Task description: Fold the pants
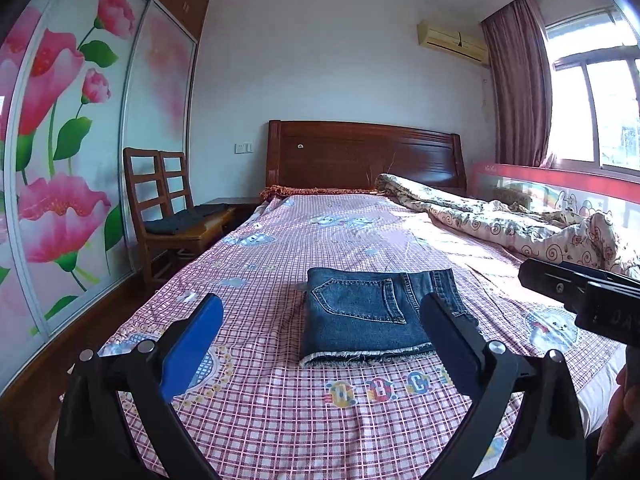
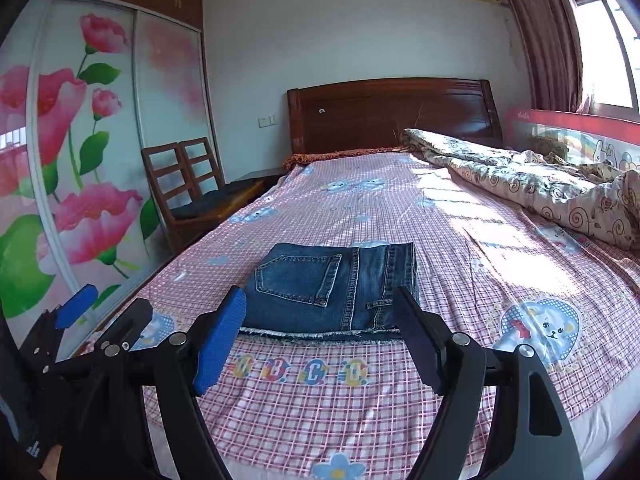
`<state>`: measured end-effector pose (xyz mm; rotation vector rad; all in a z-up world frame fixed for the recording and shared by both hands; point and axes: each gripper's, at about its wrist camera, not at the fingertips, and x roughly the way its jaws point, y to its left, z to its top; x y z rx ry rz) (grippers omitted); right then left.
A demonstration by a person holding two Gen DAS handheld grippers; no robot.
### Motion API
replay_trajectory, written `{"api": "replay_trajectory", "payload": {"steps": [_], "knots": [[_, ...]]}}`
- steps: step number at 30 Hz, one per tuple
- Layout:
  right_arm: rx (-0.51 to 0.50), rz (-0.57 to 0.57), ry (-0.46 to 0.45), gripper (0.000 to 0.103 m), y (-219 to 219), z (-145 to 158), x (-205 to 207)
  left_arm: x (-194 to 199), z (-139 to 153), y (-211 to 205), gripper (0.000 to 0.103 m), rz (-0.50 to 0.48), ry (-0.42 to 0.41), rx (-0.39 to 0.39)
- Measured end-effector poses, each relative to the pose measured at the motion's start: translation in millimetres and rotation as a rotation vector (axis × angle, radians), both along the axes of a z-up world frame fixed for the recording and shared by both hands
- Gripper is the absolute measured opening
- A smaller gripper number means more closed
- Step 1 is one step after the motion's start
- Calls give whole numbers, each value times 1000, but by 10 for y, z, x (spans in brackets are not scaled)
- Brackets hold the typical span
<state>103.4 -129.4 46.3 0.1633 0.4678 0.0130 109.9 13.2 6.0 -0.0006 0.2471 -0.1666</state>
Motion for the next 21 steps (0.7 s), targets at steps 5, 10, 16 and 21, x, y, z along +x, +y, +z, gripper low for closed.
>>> {"api": "replay_trajectory", "payload": {"steps": [5,10,16,21], "knots": [[-4,0,-5,75,5,-18,4,16,56,-20,99,-8,-15,-1],[-14,-2,-10,75,19,-56,-8,43,83,-10,99,-10,-9,-32],[-9,-7,2,75,-8,-93,4,46,45,-20,99,-9,7,-24],[-8,-3,0,75,-5,-75,12,52,47,4,99,-2,17,-31]]}}
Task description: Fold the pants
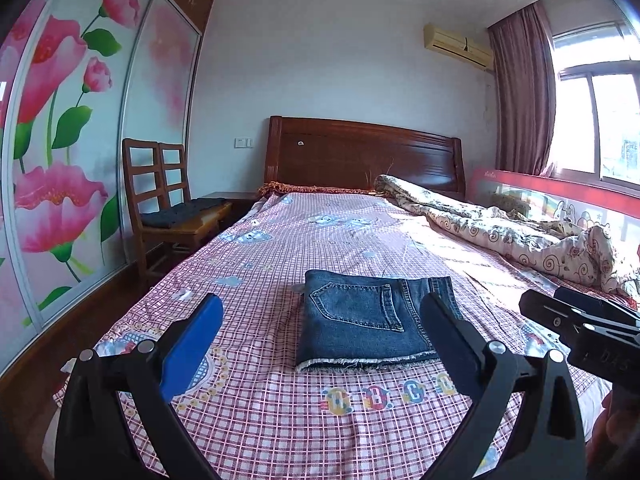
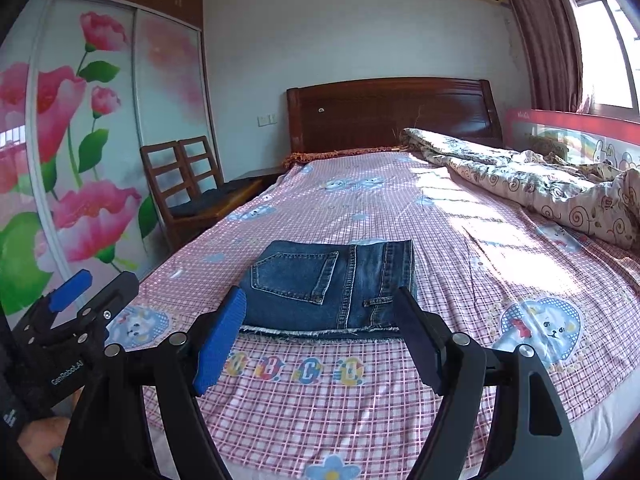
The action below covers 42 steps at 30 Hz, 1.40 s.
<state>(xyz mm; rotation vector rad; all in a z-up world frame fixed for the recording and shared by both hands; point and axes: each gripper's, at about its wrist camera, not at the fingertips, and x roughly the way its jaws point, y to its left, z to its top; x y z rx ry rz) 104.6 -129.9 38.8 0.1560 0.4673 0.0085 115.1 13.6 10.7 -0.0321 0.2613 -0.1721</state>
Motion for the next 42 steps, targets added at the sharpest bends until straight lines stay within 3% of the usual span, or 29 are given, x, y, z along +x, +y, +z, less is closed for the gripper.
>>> {"api": "replay_trajectory", "payload": {"steps": [27,34,38,42], "knots": [[25,1,15,75,-4,-4,24,46,24,-6,101,-9,17,-19],[25,0,22,75,2,-13,24,67,25,-27,101,58,35,28],[23,0,26,75,-2,-16,30,19,43,-32,101,96,4,47],[24,-2,30,75,-2,-19,37,-21,85,-55,101,66,-25,54]]}}
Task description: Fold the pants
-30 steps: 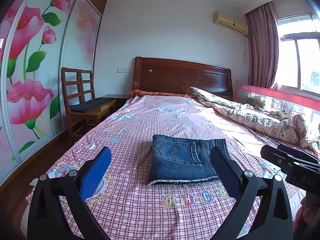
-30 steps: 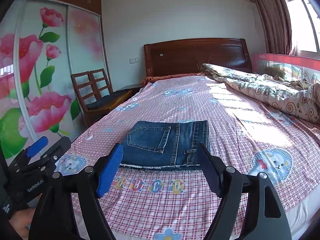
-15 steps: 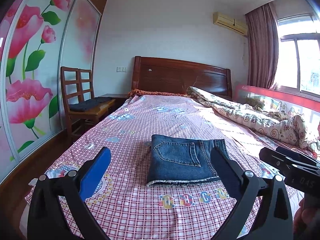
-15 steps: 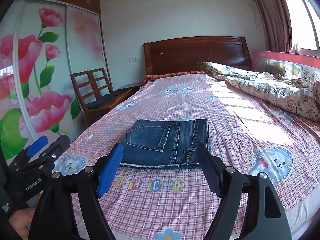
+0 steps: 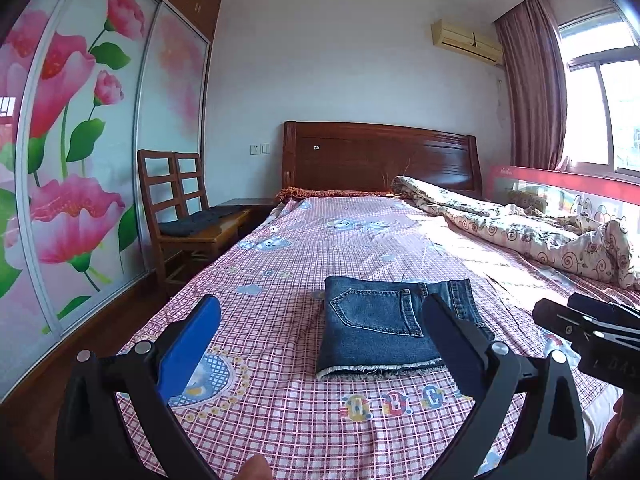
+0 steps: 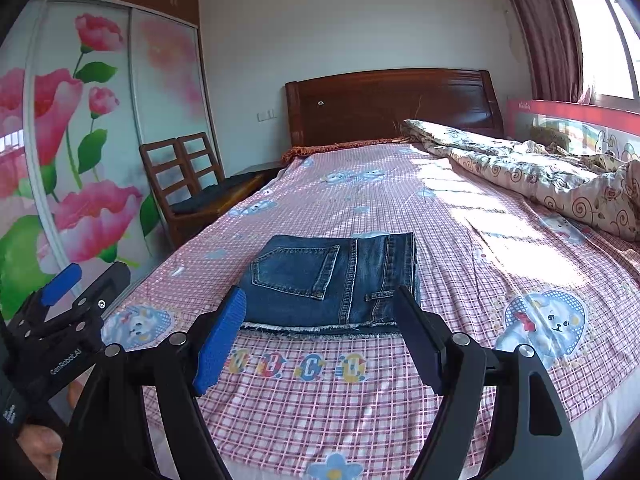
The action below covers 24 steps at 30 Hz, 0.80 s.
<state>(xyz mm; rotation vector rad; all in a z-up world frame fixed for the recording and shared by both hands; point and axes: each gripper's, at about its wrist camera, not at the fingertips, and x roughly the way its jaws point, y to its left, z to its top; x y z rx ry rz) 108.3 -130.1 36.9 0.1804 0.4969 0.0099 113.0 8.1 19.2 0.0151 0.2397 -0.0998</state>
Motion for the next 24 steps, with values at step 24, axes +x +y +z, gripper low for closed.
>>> {"api": "replay_trajectory", "payload": {"steps": [24], "knots": [[-3,2,18,75,3,-24,5,-44,30,-106,101,-59,49,9]]}}
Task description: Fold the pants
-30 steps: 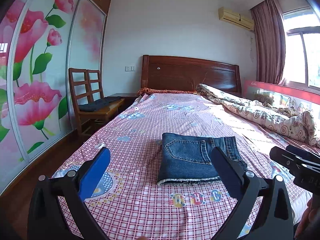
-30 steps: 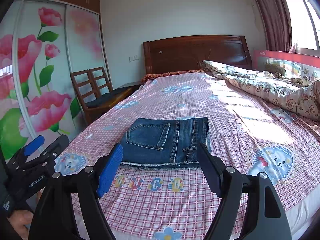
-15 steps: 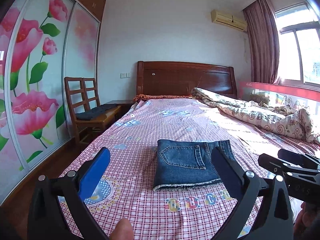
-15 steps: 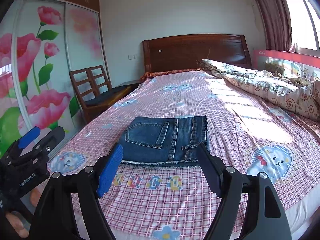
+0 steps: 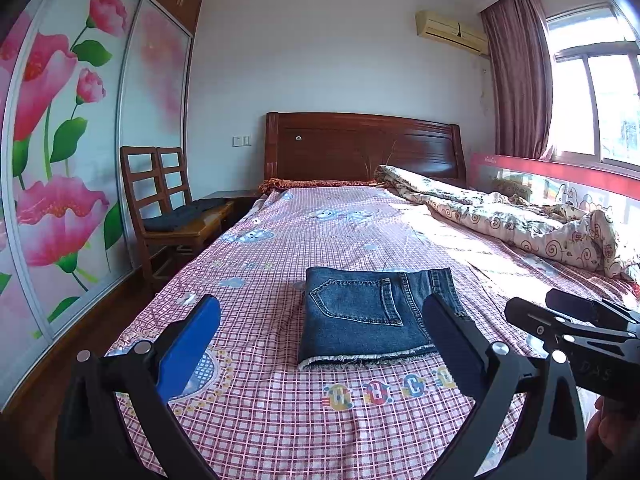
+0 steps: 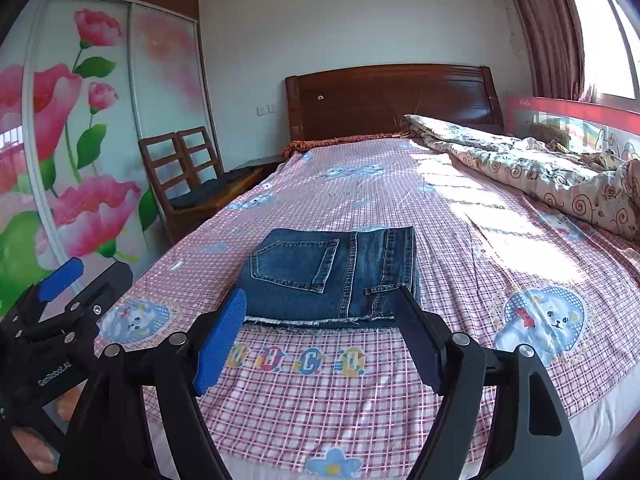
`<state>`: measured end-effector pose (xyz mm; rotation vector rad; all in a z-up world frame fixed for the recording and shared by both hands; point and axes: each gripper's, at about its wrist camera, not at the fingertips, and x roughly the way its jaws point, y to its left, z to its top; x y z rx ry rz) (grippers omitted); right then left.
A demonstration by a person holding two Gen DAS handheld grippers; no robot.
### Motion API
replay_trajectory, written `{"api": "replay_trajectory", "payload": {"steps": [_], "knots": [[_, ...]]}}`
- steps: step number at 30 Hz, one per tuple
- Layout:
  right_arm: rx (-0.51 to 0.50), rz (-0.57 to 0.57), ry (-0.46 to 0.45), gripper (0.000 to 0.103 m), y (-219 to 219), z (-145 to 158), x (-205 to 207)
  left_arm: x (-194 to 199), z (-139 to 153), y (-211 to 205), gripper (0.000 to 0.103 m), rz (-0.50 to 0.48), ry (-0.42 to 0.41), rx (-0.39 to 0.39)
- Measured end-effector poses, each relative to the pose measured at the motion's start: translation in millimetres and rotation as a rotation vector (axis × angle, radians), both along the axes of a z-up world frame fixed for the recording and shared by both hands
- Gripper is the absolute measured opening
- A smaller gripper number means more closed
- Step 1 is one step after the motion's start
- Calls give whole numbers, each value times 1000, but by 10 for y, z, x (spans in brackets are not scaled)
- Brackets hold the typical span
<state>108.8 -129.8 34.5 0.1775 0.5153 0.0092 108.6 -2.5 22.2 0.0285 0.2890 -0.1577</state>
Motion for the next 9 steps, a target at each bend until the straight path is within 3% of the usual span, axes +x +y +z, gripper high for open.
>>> {"api": "replay_trajectory", "payload": {"steps": [5,9], "knots": [[5,-4,3,75,-22,-3,7,44,-19,-17,101,-10,16,8],[9,-5,5,75,-28,-10,0,105,-55,47,101,-20,63,-43]]}}
